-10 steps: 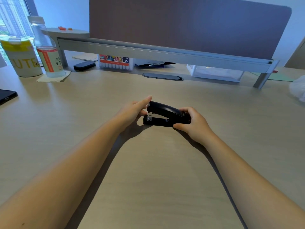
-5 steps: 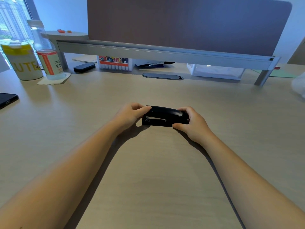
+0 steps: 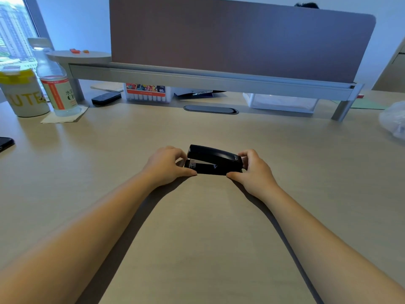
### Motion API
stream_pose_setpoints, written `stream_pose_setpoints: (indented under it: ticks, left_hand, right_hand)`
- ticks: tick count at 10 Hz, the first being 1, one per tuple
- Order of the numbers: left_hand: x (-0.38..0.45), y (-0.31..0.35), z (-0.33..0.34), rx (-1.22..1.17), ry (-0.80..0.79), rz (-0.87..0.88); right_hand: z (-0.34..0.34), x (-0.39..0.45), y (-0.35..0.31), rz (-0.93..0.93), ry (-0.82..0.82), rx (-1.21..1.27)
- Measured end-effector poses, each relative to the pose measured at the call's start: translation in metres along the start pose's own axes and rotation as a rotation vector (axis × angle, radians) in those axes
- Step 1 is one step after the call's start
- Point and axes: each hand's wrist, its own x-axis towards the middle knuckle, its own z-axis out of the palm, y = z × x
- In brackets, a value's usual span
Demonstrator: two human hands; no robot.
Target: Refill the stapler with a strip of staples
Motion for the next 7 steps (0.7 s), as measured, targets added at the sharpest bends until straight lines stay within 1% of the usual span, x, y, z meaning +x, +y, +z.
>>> stream_pose_setpoints:
  ticks: [2, 5, 6, 7]
  left_hand:
    - [0.055, -0.007, 0.007, 0.014, 0.013, -0.036]
    - [0.142, -0.012, 0.015, -0.078, 0.065, -0.077]
    - [0.159, -0.013, 0.019, -0.053, 0.076, -0.1]
    - [0.157, -0.009, 0.018, -0.016, 0.08, -0.106]
  right_hand:
    - [0.009, 0.055, 0.004, 0.017, 0.043, -0.003]
    - [0.019, 0.147, 0.01, 0.032, 0.049, -0.02]
    - [0.021, 0.163, 0.015, 0.039, 0.064, -0.02]
    - [0.022, 0.161, 0.017, 0.035, 0.077, -0.007]
